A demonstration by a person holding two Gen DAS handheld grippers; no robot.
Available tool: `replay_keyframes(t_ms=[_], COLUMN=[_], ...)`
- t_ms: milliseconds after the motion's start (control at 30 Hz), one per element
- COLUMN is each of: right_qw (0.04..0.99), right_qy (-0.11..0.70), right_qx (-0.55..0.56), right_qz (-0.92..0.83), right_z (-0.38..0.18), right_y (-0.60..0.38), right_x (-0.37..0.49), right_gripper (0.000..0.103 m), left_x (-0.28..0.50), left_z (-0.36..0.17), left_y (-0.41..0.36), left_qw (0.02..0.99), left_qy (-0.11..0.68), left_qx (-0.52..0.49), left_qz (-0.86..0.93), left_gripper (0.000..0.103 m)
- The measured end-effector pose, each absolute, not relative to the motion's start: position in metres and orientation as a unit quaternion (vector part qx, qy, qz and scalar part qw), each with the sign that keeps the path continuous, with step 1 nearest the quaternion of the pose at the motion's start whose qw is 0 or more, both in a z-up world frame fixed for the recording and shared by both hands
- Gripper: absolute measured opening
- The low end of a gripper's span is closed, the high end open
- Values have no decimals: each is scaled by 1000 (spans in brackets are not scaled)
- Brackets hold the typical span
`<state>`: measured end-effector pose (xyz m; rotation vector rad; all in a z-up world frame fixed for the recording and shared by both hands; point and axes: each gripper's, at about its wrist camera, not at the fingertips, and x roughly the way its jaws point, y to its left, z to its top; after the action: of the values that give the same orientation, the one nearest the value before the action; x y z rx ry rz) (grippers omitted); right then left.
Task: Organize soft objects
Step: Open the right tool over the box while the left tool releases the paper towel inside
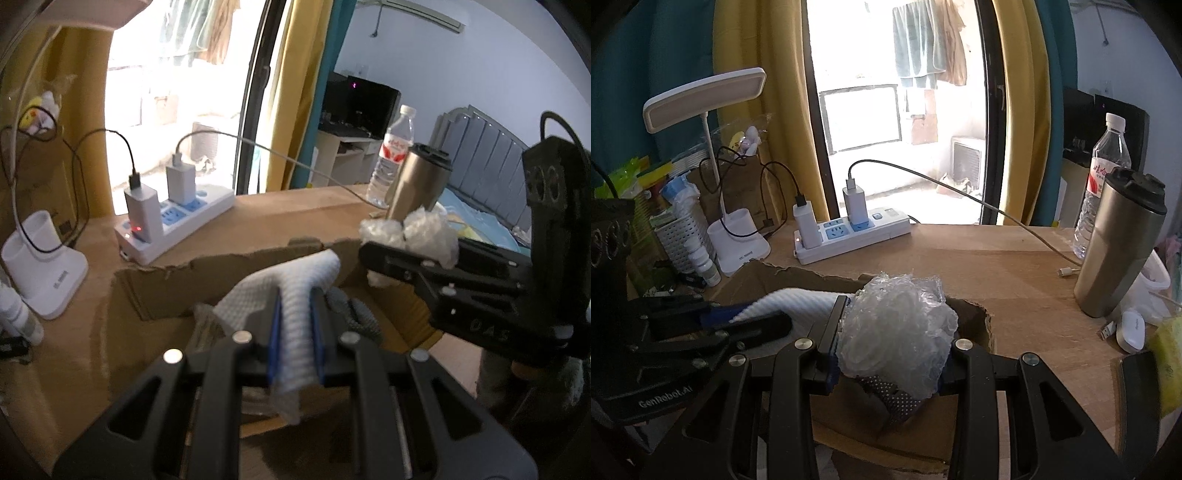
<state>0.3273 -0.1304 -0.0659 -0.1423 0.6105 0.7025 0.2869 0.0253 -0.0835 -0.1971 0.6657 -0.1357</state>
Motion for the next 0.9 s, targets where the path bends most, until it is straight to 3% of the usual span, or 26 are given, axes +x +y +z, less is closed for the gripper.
replay_keyframes(t_ms=[100,133,233,300,333,433,467,900], right_qw=[890,890,891,892,893,896,896,901], right_qy=[296,297,297,297,297,295,295,276], right_qx=[-66,-65,-64,-63,-61,-59,-59,-68], right_qz=[340,340,338,334,332,326,326,326], right_z=[-67,-68,-68,-68,-67,-65,-65,-47], right_y=[-130,-130,-130,-130,-131,-131,-131,-130], right_x=[330,330,331,331,331,330,330,305], right_gripper=[38,38,40,48,51,57,58,60], left_x=[293,294,295,294,293,289,287,259], left_z=[-87,-88,-89,-88,-88,-86,-84,-60], left_y=[22,19,17,19,20,27,30,46], left_qw=[933,932,932,933,933,935,936,950], left_qy=[338,342,345,343,342,335,330,290], left_qx=[-95,-94,-87,-87,-90,-104,-111,-115], left_qz=[-73,-75,-70,-63,-60,-53,-52,-25], left_gripper=[21,27,28,30,34,62,64,65])
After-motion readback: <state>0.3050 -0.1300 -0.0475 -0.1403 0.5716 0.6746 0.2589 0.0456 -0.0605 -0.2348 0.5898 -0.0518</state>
